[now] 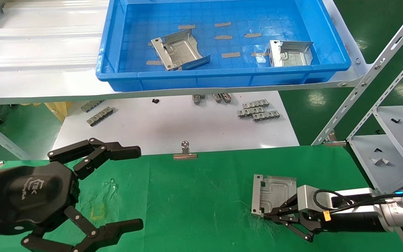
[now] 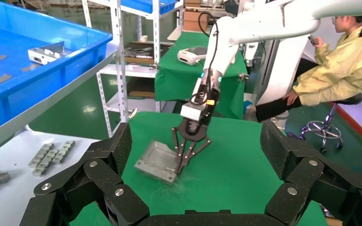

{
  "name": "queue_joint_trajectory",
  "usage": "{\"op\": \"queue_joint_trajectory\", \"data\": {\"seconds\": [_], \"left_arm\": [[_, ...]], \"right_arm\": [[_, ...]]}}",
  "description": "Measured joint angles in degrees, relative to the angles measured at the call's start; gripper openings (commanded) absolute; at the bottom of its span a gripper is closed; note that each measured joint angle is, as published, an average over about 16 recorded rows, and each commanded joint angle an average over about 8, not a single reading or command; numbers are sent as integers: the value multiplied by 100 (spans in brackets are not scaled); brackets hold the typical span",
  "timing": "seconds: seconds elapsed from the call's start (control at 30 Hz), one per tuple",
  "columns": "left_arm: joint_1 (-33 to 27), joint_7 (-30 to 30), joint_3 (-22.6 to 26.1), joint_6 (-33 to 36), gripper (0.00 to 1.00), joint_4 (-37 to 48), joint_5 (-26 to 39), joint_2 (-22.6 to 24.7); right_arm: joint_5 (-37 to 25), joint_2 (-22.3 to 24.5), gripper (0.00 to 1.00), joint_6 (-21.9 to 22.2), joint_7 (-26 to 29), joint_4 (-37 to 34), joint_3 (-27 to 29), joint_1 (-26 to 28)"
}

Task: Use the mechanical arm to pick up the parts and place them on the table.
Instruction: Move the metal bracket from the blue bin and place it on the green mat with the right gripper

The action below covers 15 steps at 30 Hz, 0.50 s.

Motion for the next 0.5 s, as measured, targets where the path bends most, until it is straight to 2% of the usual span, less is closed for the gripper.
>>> {"op": "queue_joint_trajectory", "data": {"seconds": [0.5], "left_arm": [[0, 0, 1, 0, 100, 0, 0, 0]], "right_arm": [[-55, -568, 0, -453, -1013, -1545, 21, 345]]}}
